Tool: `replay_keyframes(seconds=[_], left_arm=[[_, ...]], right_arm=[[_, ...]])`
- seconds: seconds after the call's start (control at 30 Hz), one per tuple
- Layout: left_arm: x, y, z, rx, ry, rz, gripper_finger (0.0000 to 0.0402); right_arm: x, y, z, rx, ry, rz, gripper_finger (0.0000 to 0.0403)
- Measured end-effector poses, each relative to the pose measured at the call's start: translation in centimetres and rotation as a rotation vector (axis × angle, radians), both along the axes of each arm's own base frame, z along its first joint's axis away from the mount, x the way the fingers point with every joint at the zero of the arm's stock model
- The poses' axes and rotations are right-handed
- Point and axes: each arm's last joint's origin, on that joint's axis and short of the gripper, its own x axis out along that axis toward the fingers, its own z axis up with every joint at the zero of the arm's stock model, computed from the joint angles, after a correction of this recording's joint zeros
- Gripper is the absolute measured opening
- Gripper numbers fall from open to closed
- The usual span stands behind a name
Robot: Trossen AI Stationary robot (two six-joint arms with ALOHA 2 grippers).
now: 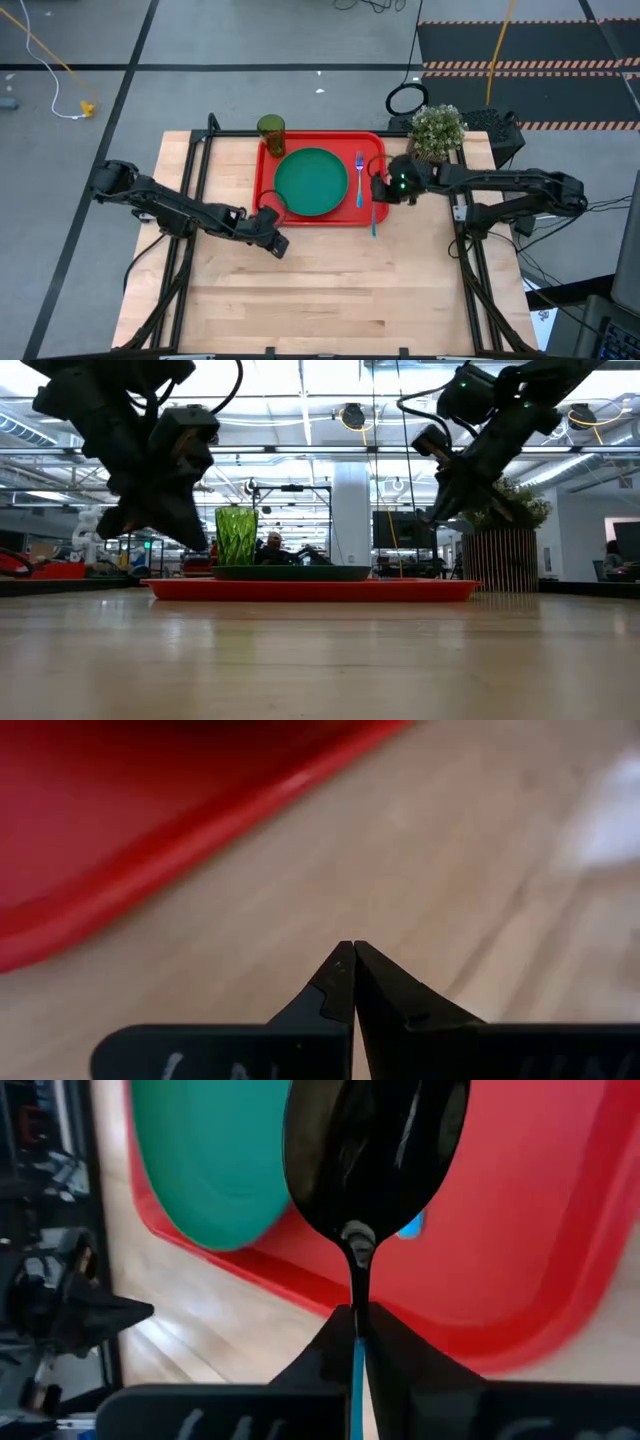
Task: Pick and place plate/cup/fork/spoon on tray
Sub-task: Put the blue spoon on the orange serving tray to the right of the blue fork
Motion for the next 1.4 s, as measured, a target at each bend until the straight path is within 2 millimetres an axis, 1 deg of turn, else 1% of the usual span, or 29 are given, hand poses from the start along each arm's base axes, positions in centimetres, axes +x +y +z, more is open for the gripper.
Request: replay_keyframes(seconds=[0.17,0.37,0.47,0.6,0.67,0.83,1.1,1.4], left_arm=[[-0.4,0.7,1.0,-0.007,-0.026,0.028,0.0005],[-0.8,1.1,1.8,0.013,-0.052,0.049,0.0005],[-0.9,1.4,2.2,0.033,-0.064,0.051,0.0005],[-1.1,1.6,2.8,0.059,-0.089,0.032,0.0005],[-1.2,1.7,3.2,0.076,-0.109,0.009,0.0005],[-1.5,1.7,4.6,0.142,-0.19,-0.069,0.0005],[-3.2,2.2,7.6,0.371,-0.311,-0.258,0.0005],[-5.1,3.6,9.6,0.566,-0.354,-0.304,0.0006]], right_arm=[[0.9,-2.1,1.3,-0.066,0.006,0.002,0.0],[2.9,-5.2,3.6,-0.224,0.061,-0.014,0.0],[3.8,-6.7,3.5,-0.236,0.125,-0.001,0.0],[4.9,-8.2,2.5,-0.205,0.208,0.005,0.0],[5.3,-8.7,1.9,-0.191,0.222,-0.005,0.0],[5.4,-9.4,0.5,-0.154,0.274,-0.02,0.0],[5.2,-9.8,-0.7,-0.123,0.343,-0.06,0.0],[5.2,-9.5,-1.9,-0.092,0.425,-0.074,0.0]])
